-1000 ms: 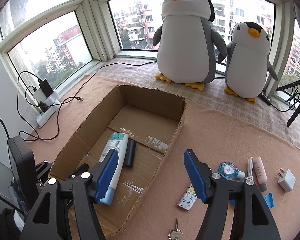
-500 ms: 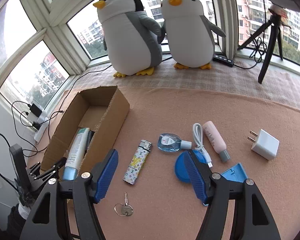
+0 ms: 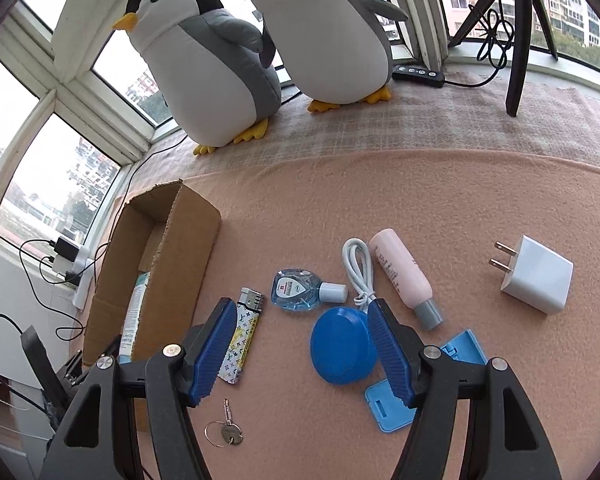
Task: Organize rigid objects
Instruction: 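Move the right gripper to the blue round case and grasp it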
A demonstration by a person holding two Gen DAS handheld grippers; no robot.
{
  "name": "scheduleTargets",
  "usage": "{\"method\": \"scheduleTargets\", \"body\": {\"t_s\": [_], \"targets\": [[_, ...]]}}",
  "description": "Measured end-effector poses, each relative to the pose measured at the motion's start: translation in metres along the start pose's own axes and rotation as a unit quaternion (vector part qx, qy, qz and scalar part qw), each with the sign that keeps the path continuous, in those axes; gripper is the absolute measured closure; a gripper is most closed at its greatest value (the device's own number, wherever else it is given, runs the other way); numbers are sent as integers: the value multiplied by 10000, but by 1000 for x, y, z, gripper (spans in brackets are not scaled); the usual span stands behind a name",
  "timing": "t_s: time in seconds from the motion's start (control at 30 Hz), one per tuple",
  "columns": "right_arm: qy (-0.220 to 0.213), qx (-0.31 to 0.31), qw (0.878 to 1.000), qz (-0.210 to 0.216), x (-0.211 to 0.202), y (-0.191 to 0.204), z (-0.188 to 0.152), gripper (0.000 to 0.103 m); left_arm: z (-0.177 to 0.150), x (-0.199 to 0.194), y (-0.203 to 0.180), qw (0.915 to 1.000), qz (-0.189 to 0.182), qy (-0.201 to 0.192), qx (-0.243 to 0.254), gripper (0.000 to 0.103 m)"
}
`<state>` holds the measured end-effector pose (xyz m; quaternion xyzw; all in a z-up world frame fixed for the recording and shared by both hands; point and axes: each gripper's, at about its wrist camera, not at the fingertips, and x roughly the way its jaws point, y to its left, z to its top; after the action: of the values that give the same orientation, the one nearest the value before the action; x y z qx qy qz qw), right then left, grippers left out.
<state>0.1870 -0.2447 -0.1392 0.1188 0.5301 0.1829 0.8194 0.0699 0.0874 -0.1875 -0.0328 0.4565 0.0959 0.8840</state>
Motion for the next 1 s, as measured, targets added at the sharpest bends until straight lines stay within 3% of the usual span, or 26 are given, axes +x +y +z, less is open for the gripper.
{"method": "scheduleTargets", "body": {"t_s": [0.5,0.73,1.0], "targets": [[420,-327,9986,-72,19,12,-16,39,0,0,0,10000,3,-1,3,67],[402,-974,9917,-741,22,32,-29,41,0,0,0,10000,5,-1,-1,67],[463,-1077,9869,-1106,26,36,-35,42,0,0,0,10000,2,-2,9,67]]}}
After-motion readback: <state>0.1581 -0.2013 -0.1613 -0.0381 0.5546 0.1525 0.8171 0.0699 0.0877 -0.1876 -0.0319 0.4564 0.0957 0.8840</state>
